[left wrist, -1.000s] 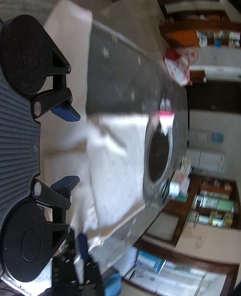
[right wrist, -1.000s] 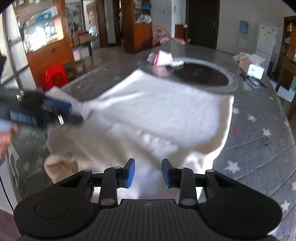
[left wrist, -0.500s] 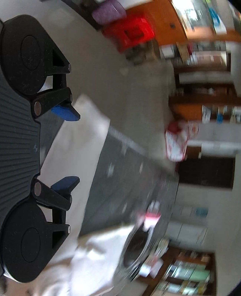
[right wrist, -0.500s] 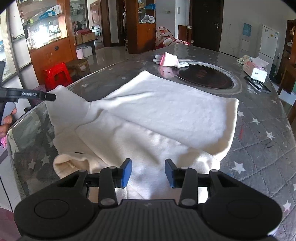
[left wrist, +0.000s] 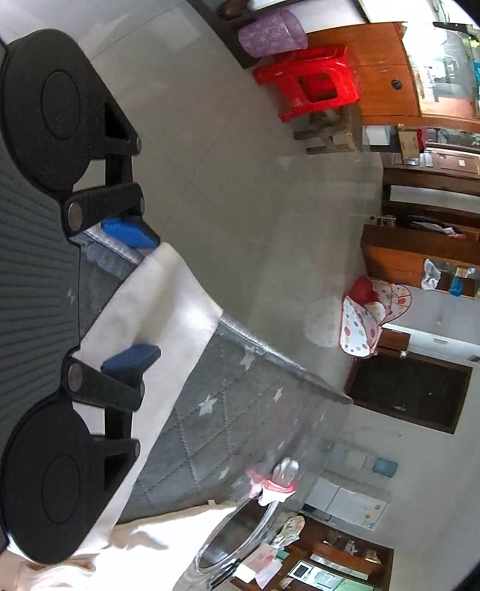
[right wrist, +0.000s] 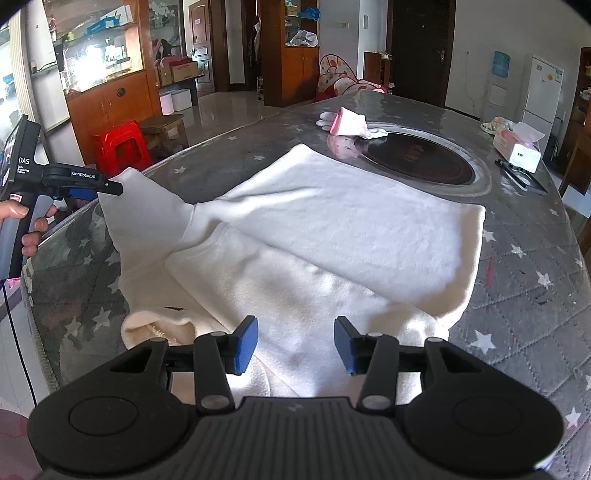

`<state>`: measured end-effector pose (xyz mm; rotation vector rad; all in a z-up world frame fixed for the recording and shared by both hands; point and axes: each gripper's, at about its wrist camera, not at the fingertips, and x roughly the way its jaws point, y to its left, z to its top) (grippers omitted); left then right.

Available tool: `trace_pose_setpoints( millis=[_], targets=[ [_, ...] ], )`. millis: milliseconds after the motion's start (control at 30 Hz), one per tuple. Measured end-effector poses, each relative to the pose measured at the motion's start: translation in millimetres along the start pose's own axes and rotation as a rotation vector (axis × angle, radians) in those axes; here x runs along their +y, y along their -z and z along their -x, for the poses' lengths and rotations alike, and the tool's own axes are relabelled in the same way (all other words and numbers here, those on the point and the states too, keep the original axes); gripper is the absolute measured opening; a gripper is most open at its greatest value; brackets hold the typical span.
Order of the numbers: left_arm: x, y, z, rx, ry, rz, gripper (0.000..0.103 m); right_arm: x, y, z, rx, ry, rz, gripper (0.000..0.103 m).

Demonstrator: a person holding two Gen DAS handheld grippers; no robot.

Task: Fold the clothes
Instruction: 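Lift the side edge with the left gripper and fold it inward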

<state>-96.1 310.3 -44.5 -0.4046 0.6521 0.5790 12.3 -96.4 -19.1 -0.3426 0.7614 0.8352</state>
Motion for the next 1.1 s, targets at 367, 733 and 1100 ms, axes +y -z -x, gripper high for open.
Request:
trace_pose_setpoints(
  millis=[367, 733, 1100],
  targets=[
    [-4.3, -5.6, 9.1, -0.058, -0.004, -0.001, 0.009, -2.6, 1.6, 1.7, -0.005, 0.000, -0.013, 0.047],
    [-38.2, -20.9, 57.4, -0.145, 0.191, -0.025, 0.006, -5.3, 3.4, 7.1, -0.020, 0.008, -0.025, 0.047],
    [-127.8, -19.0, 105.1, -0.157, 0.496, -0.158, 0.006, -13.9, 6.1, 13.6, -0.046, 0.013, -0.059, 0.047]
  ],
)
